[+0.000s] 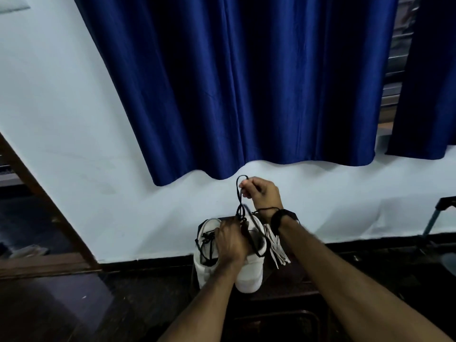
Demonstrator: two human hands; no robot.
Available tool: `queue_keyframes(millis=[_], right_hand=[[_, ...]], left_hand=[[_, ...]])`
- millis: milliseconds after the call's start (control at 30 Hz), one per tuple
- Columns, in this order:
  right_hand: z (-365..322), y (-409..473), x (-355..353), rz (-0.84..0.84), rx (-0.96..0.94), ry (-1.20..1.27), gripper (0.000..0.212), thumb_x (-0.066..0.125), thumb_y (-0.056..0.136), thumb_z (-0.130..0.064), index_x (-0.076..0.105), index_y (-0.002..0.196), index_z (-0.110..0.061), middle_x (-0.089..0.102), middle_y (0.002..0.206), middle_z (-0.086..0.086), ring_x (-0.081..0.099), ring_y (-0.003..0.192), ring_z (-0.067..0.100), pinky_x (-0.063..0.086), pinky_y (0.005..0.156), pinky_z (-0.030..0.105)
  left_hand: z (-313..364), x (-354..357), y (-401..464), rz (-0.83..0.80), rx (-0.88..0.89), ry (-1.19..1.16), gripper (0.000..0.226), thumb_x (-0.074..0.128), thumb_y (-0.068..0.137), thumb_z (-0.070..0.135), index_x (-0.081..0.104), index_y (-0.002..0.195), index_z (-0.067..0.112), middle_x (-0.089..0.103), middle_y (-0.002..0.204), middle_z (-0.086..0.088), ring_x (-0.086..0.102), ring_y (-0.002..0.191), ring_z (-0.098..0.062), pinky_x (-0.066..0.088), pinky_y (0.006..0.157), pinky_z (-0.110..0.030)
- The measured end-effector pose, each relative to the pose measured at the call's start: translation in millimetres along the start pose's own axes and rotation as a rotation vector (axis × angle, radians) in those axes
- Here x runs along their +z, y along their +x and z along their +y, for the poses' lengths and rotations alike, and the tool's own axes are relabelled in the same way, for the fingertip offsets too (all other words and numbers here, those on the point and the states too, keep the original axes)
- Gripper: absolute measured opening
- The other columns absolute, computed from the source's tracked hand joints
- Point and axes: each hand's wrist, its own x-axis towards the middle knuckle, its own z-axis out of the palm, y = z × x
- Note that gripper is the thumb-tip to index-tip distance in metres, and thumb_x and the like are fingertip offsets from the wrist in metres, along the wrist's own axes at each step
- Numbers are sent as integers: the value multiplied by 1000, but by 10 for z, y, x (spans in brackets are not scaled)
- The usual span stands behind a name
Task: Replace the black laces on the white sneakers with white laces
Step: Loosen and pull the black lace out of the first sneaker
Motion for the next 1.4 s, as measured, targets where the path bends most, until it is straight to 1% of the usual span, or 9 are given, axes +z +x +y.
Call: queue_keyframes(millis=[233, 433, 767, 900, 1033, 1133, 1233, 1333, 1400], right_hand=[[198, -143, -7, -53, 43, 14, 17, 64, 90, -16, 70, 107, -17, 71, 86, 2, 62, 77, 9, 53, 80, 28], [853, -504, 32, -235, 120, -665, 43, 40, 83, -30, 71, 104, -7, 66, 102, 22, 61, 98, 35, 42, 78, 33], [897, -438, 232, -314, 169, -785, 66, 26, 69, -43, 68, 114, -17, 64, 113, 17, 59, 107, 32, 39, 81, 30], [966, -372, 264, -346, 226, -810, 42, 47, 92, -34, 56, 130, -18, 59, 130, 12, 53, 121, 29, 37, 95, 29], [1043, -212, 229, -409, 312, -568, 26, 55, 93, -23, 61, 116, -15, 61, 121, 13, 56, 114, 27, 41, 99, 33], [689, -261, 185, -312, 339, -69, 26, 42, 97, -6, 64, 112, -8, 62, 107, 12, 59, 96, 19, 48, 82, 16], [263, -312, 144, -217, 216, 298, 43, 33, 102, -34, 59, 127, -12, 64, 122, 1, 54, 113, 2, 33, 99, 22], [-101, -309, 138, -489, 261, 447, 70, 24, 92, -71, 50, 137, -25, 63, 128, -1, 46, 129, 9, 25, 106, 39], [-243, -354, 158, -595, 251, 372, 60, 40, 92, -61, 50, 135, -21, 68, 117, 3, 55, 118, 15, 36, 98, 34]], left_hand=[[-24, 41, 228, -43, -329, -378, 17, 51, 92, 17, 67, 90, 18, 73, 94, -10, 65, 94, -32, 45, 73, -35], [52, 21, 256, 133, -248, -621, 31, 46, 82, -7, 65, 82, 17, 69, 77, 0, 65, 77, -22, 52, 73, -35], [445, -1036, 1017, 461, -71, -833, 34, 38, 83, -13, 66, 90, 6, 60, 70, 4, 53, 61, 2, 42, 67, -11], [624, -1458, 1152, 556, 69, -885, 33, 35, 84, -16, 64, 91, -1, 61, 72, -4, 54, 64, 1, 45, 71, -12], [642, -1606, 1131, 354, 126, -861, 24, 43, 92, -7, 65, 89, 4, 63, 76, -1, 55, 65, -1, 43, 64, -13], [533, -1603, 1104, 282, 35, -847, 24, 47, 92, -4, 68, 89, 6, 66, 79, 1, 58, 69, -1, 43, 63, -9], [538, -1641, 1128, 189, -26, -840, 23, 47, 95, 0, 69, 91, 5, 66, 81, 2, 58, 64, 4, 43, 61, -7], [592, -1717, 1177, 108, -91, -817, 26, 47, 93, 3, 70, 85, 11, 67, 78, 4, 57, 54, 6, 43, 57, -10], [571, -1788, 1247, 90, -143, -812, 28, 48, 91, 6, 70, 78, 18, 68, 77, 5, 60, 58, 2, 45, 58, -14]])
